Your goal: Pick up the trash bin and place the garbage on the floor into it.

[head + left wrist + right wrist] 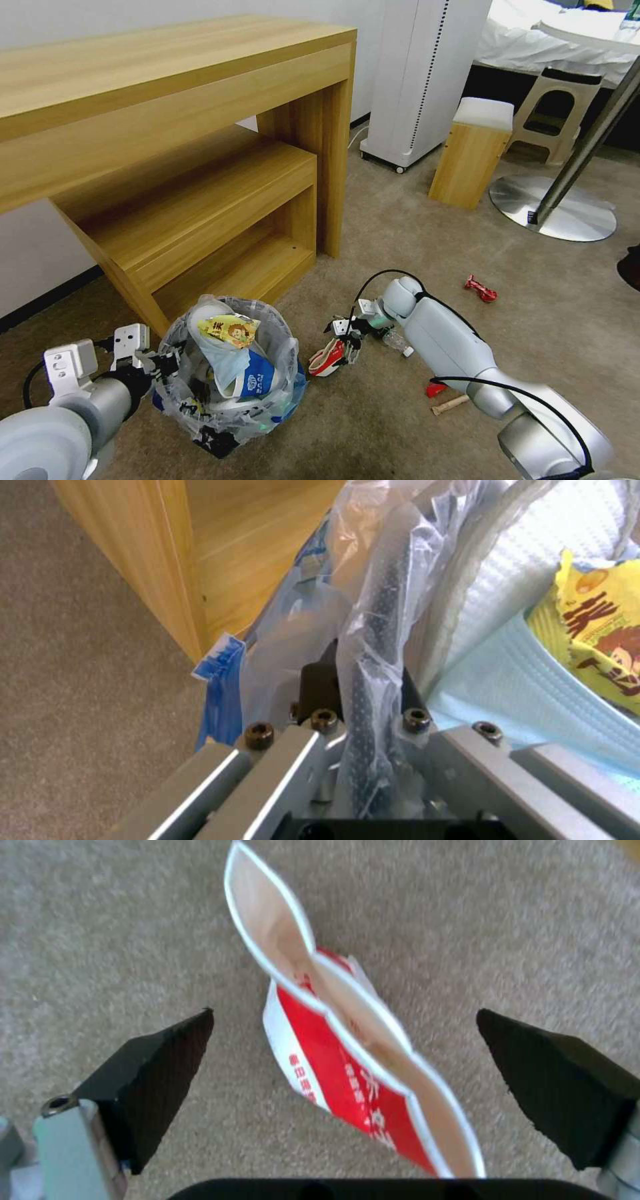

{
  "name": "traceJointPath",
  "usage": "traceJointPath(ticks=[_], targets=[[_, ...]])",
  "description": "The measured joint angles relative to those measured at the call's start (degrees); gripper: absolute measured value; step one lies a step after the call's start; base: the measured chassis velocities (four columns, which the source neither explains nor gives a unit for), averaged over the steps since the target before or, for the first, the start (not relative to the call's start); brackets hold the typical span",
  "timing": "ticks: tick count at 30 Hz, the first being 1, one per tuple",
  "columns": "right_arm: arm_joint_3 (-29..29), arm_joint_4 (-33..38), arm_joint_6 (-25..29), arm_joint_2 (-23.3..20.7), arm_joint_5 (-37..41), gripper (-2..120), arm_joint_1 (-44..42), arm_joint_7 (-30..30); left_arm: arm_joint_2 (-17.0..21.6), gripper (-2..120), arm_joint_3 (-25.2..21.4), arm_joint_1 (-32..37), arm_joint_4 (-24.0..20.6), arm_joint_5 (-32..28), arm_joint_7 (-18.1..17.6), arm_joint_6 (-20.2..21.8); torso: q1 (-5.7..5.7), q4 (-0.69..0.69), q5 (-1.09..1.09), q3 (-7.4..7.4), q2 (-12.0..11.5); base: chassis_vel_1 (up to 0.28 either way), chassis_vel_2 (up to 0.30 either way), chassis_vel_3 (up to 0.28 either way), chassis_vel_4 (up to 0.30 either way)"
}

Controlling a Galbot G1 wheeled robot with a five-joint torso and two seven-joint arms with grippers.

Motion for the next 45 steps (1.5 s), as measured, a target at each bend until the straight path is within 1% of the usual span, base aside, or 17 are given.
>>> traceJointPath(ticks=[10, 16, 18, 21, 28, 29, 30, 32, 33, 35, 36, 38, 39, 40, 42, 43, 45], targets=[[0.3, -3.5, 0.4, 0.8, -1.8, 100, 0.1, 2.6, 0.5, 1, 0.2, -1.0, 0.9, -0.2, 0.2, 0.0, 0.00, 0.00, 0.00, 0.00, 0.0, 0.000, 0.000, 0.000, 0.000], [-0.1, -5.2, 0.4, 1.3, -2.5, 100, 0.1, 6.2, 0.6, 1, 0.2, -1.2, 1.1, -0.3, 0.3, 0.0, 0.00, 0.00, 0.00, 0.00, 0.0, 0.000, 0.000, 0.000, 0.000], [-0.3, -5.9, 0.4, 1.6, -3.0, 100, 0.0, 8.2, 0.6, 1, 0.2, -1.2, 1.3, -0.3, 0.4, 0.0, 0.00, 0.00, 0.00, 0.00, 0.0, 0.000, 0.000, 0.000, 0.000], [-0.4, -6.2, 0.4, 1.8, -3.5, 100, -0.1, 9.3, 0.6, 1, 0.2, -1.3, 1.4, -0.3, 0.5, 0.0, 0.00, 0.00, 0.00, 0.00, 0.0, 0.000, 0.000, 0.000, 0.000], [-0.4, -7.0, 0.4, 2.0, -3.9, 100, -0.1, 10.4, 0.9, 1, 0.4, -1.8, 1.7, -0.3, 0.6, 0.0, 0.00, 0.00, 0.00, 0.00, 0.0, 0.000, 0.000, 0.000, 0.000], [-0.4, -7.3, 0.4, 2.0, -4.0, 97, -0.1, 10.4, 0.9, 1, 0.4, -1.9, 1.8, -0.4, 0.6, 0.0, 0.00, 0.00, 0.00, 0.00, 0.0, 0.000, 0.000, 0.000, 0.000], [-0.4, -7.3, 0.4, 2.0, -4.0, 97, -0.1, 10.4, 0.9, 1, 0.4, -1.9, 1.8, -0.4, 0.6, 0.0, 0.00, 0.00, 0.00, 0.00, 0.0, 0.000, 0.000, 0.000, 0.000], [-0.3, -7.7, 0.4, 2.1, -4.1, 89, -0.1, 10.4, 1.1, 1, 0.4, -2.0, 1.9, -0.4, 0.6, 0.0, 0.00, 0.00, 0.00, 0.00, 0.0, 0.000, 0.000, 0.000, 0.000], [-0.3, -7.7, 0.4, 2.1, -4.1, 89, -0.1, 10.4, 1.1, 1, 0.4, -2.0, 1.9, -0.4, 0.6, 0.0, 0.00, 0.00, 0.00, 0.00, 0.0, 0.000, 0.000, 0.000, 0.000], [-0.2, -7.7, 0.6, 2.1, -4.1, 76, -0.1, 10.2, 1.2, 1, 0.4, -2.2, 2.2, -0.4, 0.6, 0.0, 0.00, 0.00, 0.00, 0.00, 0.0, 0.000, 0.000, 0.000, 0.000], [-0.2, -7.7, 0.6, 2.1, -4.1, 76, -0.1, 10.2, 1.2, 1, 0.4, -2.2, 2.2, -0.4, 0.6, 0.0, 0.00, 0.00, 0.00, 0.00, 0.0, 0.000, 0.000, 0.000, 0.000], [-0.3, -7.7, 0.7, 2.1, -4.0, 67, -0.2, 10.0, 1.3, 1, 0.5, -2.4, 2.3, -0.4, 0.7, 0.0, 0.00, 0.00, 0.00, 0.00, 0.0, 0.000, 0.000, 0.000, 0.000], [-0.3, -7.7, 0.7, 2.1, -4.0, 67, -0.2, 10.0, 1.3, 1, 0.5, -2.4, 2.3, -0.4, 0.7, 0.0, 0.00, 0.00, 0.00, 0.00, 0.0, 0.000, 0.000, 0.000, 0.000], [-0.3, -7.7, 0.8, 2.1, -4.0, 60, -0.2, 10.0, 1.3, 1, 0.5, -2.4, 2.4, -0.4, 0.7, 0.0, 0.00, 0.00, 0.00, 0.00, 0.0, 0.000, 0.000, 0.000, 0.000], [-0.2, -7.8, 0.9, 2.1, -3.8, 52, -0.2, 10.1, 1.4, 1, 0.5, -2.5, 2.5, -0.5, 0.7, 0.0, 0.00, 0.00, 0.00, 0.00, 0.0, 0.000, 0.000, 0.000, 0.000], [-0.2, -7.8, 0.9, 2.1, -3.8, 52, -0.2, 10.1, 1.4, 1, 0.5, -2.5, 2.5, -0.5, 0.7, 0.0, 0.00, 0.00, 0.00, 0.00, 0.0, 0.000, 0.000, 0.000, 0.000], [-0.3, -7.9, 1.0, 2.1, -3.5, 41, -0.2, 10.6, 1.5, 1, 0.5, -2.6, 2.5, -0.6, 0.7, 0.0, 0.00, 0.00, 0.00, 0.00, 0.0, 0.000, 0.000, 0.000, 0.000]])
